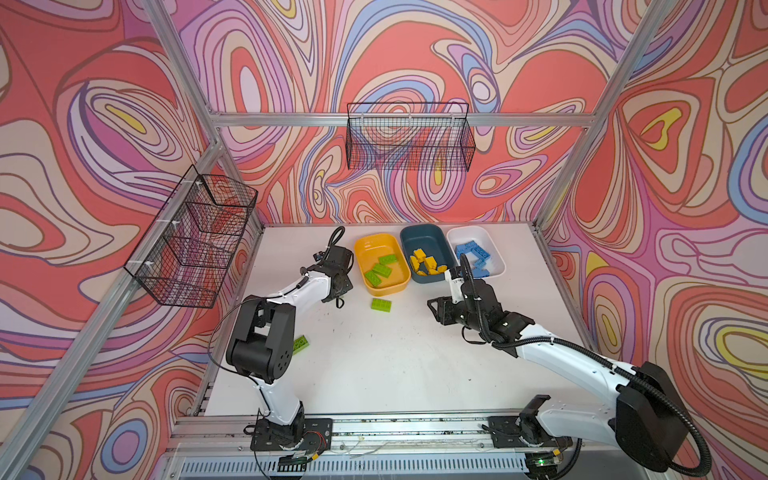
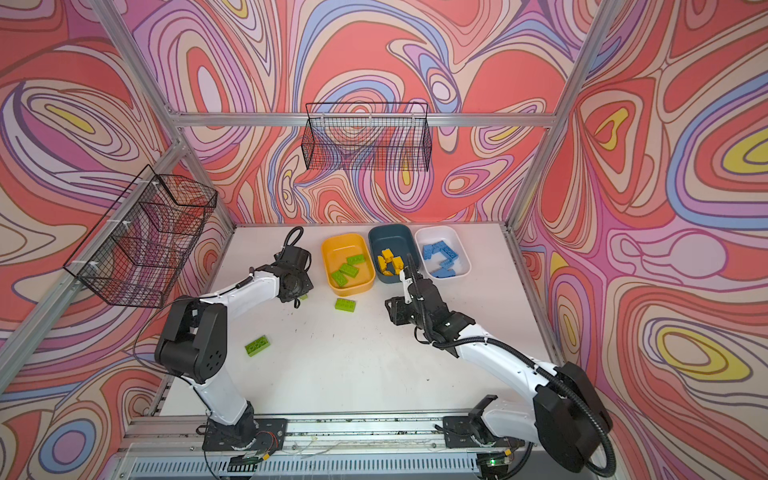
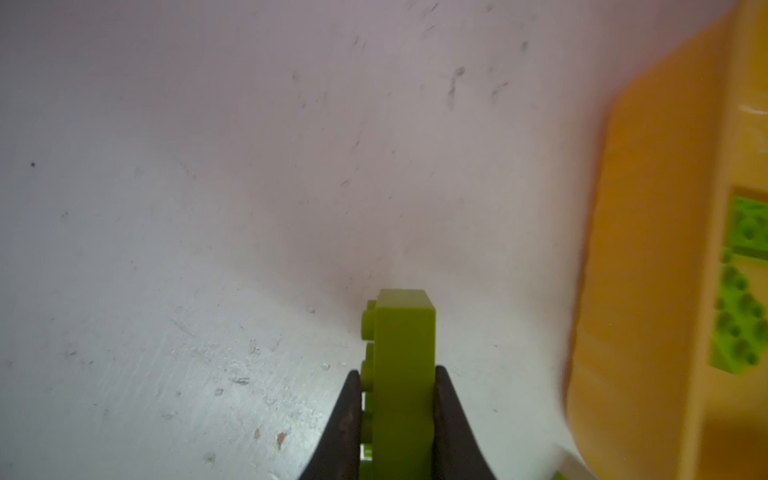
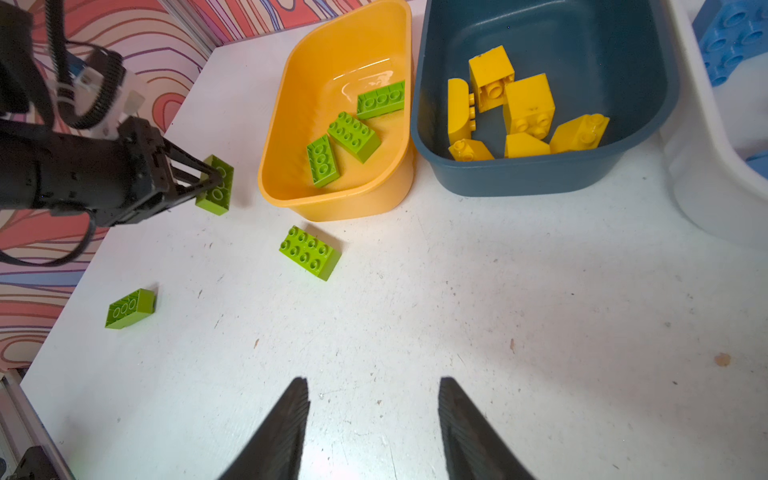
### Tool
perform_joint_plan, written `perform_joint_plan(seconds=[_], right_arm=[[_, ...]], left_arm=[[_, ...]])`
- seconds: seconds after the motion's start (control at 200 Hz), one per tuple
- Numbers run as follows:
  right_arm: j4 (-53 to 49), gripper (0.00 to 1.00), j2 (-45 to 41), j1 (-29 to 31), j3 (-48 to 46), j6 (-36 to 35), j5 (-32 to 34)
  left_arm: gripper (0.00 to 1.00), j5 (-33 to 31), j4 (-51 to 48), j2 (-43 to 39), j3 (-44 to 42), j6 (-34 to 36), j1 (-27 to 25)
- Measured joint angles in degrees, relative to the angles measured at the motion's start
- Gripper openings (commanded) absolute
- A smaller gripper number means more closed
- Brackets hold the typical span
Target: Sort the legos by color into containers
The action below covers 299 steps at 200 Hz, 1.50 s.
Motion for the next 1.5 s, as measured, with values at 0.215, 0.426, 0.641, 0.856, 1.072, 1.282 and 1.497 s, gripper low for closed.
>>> perform_joint_plan(seconds=[0.215, 0.426, 0.641, 0.856, 1.072, 1.282, 1.497], right_arm=[[0.00, 0.53, 0.00, 0.00, 0.00, 0.07, -0.48], [-0.11, 0.53, -0.17, 0.00, -0.35, 0.22, -0.57], [-0.44, 0.53, -0.20, 0.00, -1.60, 0.70, -0.70], [-0.39, 0.60, -0.50, 0.00, -1.86, 0.76, -1.99], [0.07, 0.70, -0.33, 0.96, -1.86, -0.22, -4.83], [1.38, 0.71, 4.66, 4.13, -0.90, 0.07, -3.50], [0.87, 0.72, 14.75, 9.01, 5.49, 1.05, 0.79]], left_arm=[[0.17, 3.72, -2.64, -0.22, 12.92, 6.03, -3.54], [0.17, 8.35, -3.39, 6.16, 21.46, 8.33, -5.81], [0.19, 11.80, -4.33, 15.32, 27.58, 8.46, -7.37], [0.35, 14.19, -5.60, 20.26, 33.18, 8.48, -8.20], [0.64, 14.82, -6.32, 19.74, 34.49, 9.11, -8.17], [0.75, 14.27, -6.93, 12.46, 30.56, 10.40, -8.17], [0.77, 11.76, -6.91, -6.64, 20.09, 11.61, -8.17]])
